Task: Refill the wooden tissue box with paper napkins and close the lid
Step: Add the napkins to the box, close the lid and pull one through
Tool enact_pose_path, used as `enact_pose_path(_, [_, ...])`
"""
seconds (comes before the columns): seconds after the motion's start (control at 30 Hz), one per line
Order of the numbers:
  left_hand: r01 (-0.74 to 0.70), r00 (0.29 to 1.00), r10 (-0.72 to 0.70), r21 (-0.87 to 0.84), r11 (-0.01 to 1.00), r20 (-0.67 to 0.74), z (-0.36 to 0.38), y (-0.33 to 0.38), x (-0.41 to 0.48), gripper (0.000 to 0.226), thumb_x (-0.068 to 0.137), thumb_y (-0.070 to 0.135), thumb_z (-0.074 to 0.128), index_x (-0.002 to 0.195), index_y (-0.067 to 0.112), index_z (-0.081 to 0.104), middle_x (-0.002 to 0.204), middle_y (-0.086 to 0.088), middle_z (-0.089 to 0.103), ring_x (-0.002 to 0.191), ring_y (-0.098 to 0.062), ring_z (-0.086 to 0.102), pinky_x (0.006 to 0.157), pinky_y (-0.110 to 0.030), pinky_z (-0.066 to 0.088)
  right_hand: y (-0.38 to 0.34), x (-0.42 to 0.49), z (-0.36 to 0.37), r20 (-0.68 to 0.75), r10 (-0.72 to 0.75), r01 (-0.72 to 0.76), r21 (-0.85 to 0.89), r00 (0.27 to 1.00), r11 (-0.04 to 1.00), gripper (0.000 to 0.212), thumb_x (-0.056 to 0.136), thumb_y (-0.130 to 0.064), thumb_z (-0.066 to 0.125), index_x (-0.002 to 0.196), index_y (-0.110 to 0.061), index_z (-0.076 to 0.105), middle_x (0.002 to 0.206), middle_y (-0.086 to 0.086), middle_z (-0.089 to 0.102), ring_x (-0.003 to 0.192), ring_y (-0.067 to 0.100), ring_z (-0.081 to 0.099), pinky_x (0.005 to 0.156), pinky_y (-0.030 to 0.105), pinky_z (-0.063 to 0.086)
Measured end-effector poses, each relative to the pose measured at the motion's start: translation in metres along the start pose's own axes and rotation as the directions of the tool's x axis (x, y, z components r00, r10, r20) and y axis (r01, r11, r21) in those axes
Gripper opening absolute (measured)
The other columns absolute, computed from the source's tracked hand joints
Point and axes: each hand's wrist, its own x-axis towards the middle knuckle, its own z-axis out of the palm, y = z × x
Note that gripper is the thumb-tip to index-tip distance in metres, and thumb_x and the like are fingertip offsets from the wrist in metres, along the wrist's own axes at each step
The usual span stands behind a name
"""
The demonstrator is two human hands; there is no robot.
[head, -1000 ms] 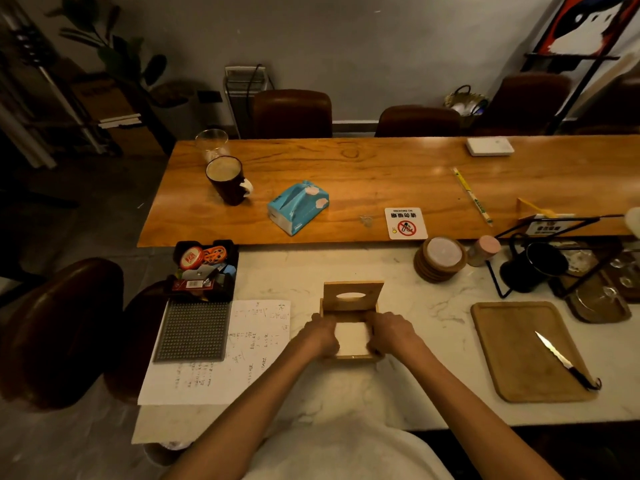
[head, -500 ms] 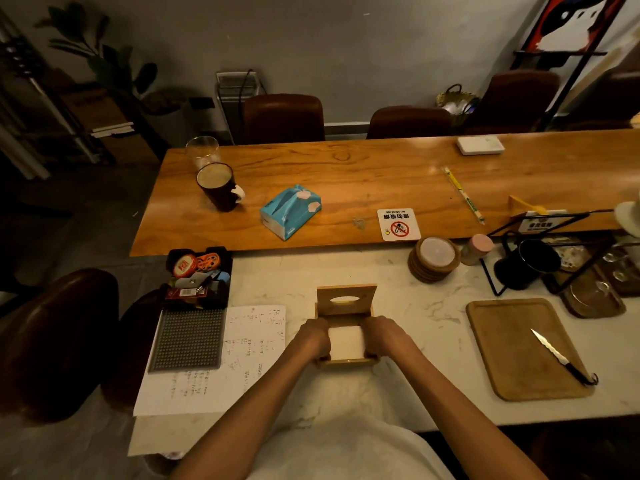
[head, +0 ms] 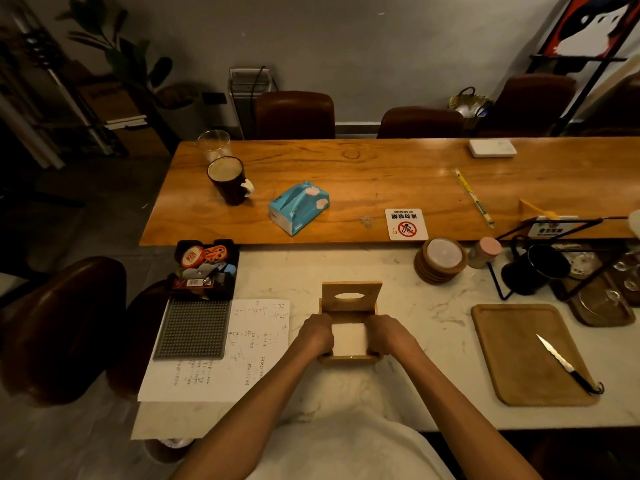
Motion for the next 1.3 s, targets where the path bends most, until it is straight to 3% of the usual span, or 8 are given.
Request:
enact_pose_path(0.23, [0.001,0.999,0.001,-0.06,0.998,0.036,-0.006,0.0,-0.009,0.051,0.08,0.009,0.072,0.128,0.01,0.054,0.13,-0.015,0.058,0.111,-0.03,0.061,0.088,-0.036,0.056,0.001,-0.007,-0.004,0.013,-0.038,0.037,0.038,0.999,0.999,0.052,0.083,-0.017,0.068,0.132,-0.015,0.05,0.124,0.01,0.06,0.106,0.025,0.061,0.08,0.029,0.05])
enact_pose_path(0.4, [-0.17,0.984,0.178,-0.294,0.941,0.002,-0.022,-0.021,-0.035,0.04,0.089,0.021,0.064,0.129,0.022,0.058,0.136,-0.006,0.055,0.117,-0.025,0.058,0.09,-0.031,0.051,0.025,-0.036,-0.007,-0.087,-0.126,0.149,0.36,0.988,0.921,0.046,0.09,-0.026,0.064,0.134,-0.034,0.052,0.133,0.001,0.058,0.118,0.021,0.056,0.088,0.026,0.045])
enact_pose_path(0.53, [-0.154,0.985,0.042,-0.74,0.655,-0.168,-0.045,-0.035,-0.052,0.023,0.098,0.032,0.05,0.11,0.013,0.057,0.12,-0.01,0.061,0.114,-0.03,0.058,0.096,-0.051,0.052,0.042,-0.055,-0.021,-0.27,0.051,0.217,0.858,0.962,0.465,0.015,0.098,-0.033,0.052,0.106,-0.031,0.064,0.125,0.001,0.062,0.116,0.022,0.058,0.09,0.036,0.052])
enact_pose_path(0.7, [0.167,0.971,0.121,-0.947,0.273,0.206,-0.074,-0.02,-0.03,0.062,0.089,0.065,0.043,0.139,0.028,0.043,0.144,-0.009,0.039,0.133,-0.044,0.038,0.088,-0.061,0.044,0.036,-0.036,-0.052,0.209,-0.156,-0.209,0.978,0.966,0.01,0.066,0.09,-0.072,0.027,0.143,-0.035,0.041,0.145,0.015,0.041,0.133,0.048,0.037,0.089,0.059,0.042])
enact_pose_path(0.83, [0.195,0.953,0.175,-0.941,0.277,0.249,-0.076,-0.012,-0.031,0.044,0.09,0.031,0.057,0.134,0.026,0.051,0.144,-0.01,0.039,0.13,-0.042,0.039,0.097,-0.069,0.037,0.029,-0.035,-0.052,0.2,-0.115,-0.183,0.973,0.973,0.142,0.063,0.088,-0.069,0.041,0.131,-0.025,0.054,0.137,0.011,0.05,0.126,0.043,0.047,0.097,0.058,0.044])
enact_pose_path(0.97, [0.004,0.987,0.146,-0.929,0.369,0.062,-0.036,-0.02,-0.044,0.067,0.087,0.001,0.061,0.142,0.033,0.04,0.142,-0.004,0.044,0.123,-0.025,0.05,0.095,-0.041,0.05,0.04,-0.043,-0.022,-0.045,-0.185,0.09,0.966,0.982,0.242,0.047,0.089,-0.023,0.068,0.131,-0.036,0.053,0.132,0.006,0.058,0.113,0.021,0.061,0.09,0.037,0.055])
enact_pose_path(1.2, [-0.288,0.951,0.142,-0.615,0.734,-0.276,0.015,-0.019,-0.033,0.083,0.079,-0.001,0.063,0.148,0.032,0.029,0.163,0.006,0.004,0.147,-0.025,0.014,0.117,-0.038,0.023,0.03,-0.036,0.027,-0.335,-0.04,0.324,0.864,0.941,0.387,0.066,0.085,-0.009,0.07,0.136,-0.037,0.04,0.127,0.0,0.054,0.116,0.02,0.055,0.081,0.023,0.052])
enact_pose_path(1.3, [-0.331,0.934,0.167,-0.597,0.731,-0.315,0.021,-0.023,-0.029,0.085,0.08,-0.001,0.064,0.149,0.031,0.027,0.163,0.007,0.003,0.147,-0.025,0.014,0.116,-0.044,0.029,0.029,-0.034,0.035,-0.555,0.001,0.37,0.555,0.832,0.745,0.051,0.088,-0.027,0.068,0.135,-0.031,0.049,0.123,-0.005,0.049,0.109,0.014,0.051,0.083,0.028,0.049])
